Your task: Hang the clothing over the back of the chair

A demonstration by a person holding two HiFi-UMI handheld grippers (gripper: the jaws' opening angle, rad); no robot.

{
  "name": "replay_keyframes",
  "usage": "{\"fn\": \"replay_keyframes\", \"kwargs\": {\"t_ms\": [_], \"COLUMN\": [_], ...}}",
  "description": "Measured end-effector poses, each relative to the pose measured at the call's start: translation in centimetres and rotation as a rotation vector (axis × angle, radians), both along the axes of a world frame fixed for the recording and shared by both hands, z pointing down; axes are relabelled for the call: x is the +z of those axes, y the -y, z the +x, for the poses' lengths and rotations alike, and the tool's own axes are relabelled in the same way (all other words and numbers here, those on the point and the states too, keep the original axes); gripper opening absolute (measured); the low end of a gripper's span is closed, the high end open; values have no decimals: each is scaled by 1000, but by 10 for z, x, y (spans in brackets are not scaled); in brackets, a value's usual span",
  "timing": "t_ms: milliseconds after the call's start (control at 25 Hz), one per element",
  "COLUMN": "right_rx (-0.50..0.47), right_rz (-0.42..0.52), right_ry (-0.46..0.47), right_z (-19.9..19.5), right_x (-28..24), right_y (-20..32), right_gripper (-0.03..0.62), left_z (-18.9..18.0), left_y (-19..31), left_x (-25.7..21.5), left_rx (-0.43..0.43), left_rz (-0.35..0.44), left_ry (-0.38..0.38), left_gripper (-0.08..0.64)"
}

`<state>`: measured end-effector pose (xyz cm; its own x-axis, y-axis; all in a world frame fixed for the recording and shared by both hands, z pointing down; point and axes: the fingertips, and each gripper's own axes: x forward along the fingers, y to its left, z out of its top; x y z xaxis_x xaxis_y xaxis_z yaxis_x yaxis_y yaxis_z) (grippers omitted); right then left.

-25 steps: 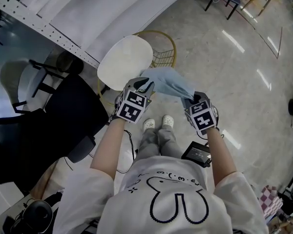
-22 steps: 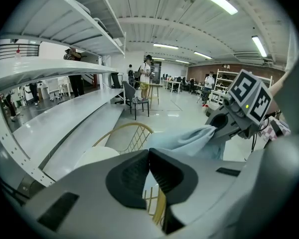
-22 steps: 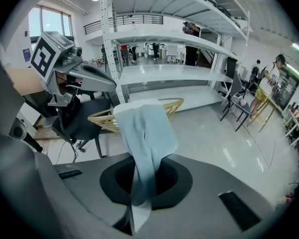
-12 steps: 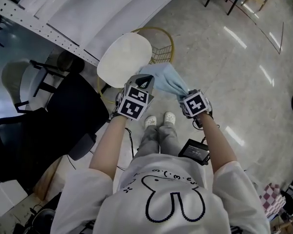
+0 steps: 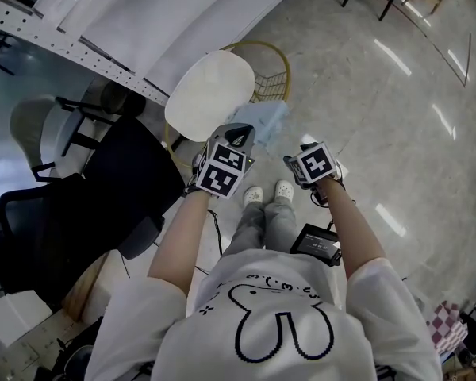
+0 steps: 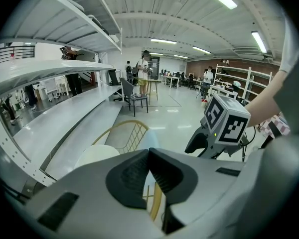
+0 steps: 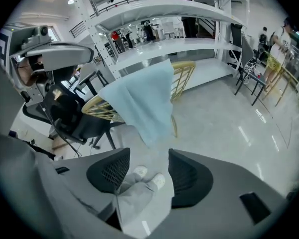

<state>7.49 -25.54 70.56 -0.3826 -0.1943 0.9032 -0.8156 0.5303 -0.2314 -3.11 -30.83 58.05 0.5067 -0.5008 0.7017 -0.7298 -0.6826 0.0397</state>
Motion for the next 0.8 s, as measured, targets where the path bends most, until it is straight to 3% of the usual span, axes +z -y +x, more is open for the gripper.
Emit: {"fn": "replay_keyframes", "kwargs": {"t_ms": [320, 600, 720, 800], "right_rx": [20, -58, -65, -58], "right_rz": [44, 79, 126, 175], "right_ry": [110, 110, 104, 107], "right_z": [-16, -21, -20, -19], "right_x": [-44, -83, -101, -115], "right_y": [17, 20, 25, 29], "right_gripper": [232, 196, 135, 17], "left_z": [6, 12, 16, 19], "left_y": [9, 13, 15, 16], "left_x": [-7, -26, -37, -47], "left_rx": [-12, -46, -55, -65], "left_rz": [7, 21, 48, 61], "left_ry": [-19, -35, -26, -44], "left_gripper": [11, 11, 11, 11]}}
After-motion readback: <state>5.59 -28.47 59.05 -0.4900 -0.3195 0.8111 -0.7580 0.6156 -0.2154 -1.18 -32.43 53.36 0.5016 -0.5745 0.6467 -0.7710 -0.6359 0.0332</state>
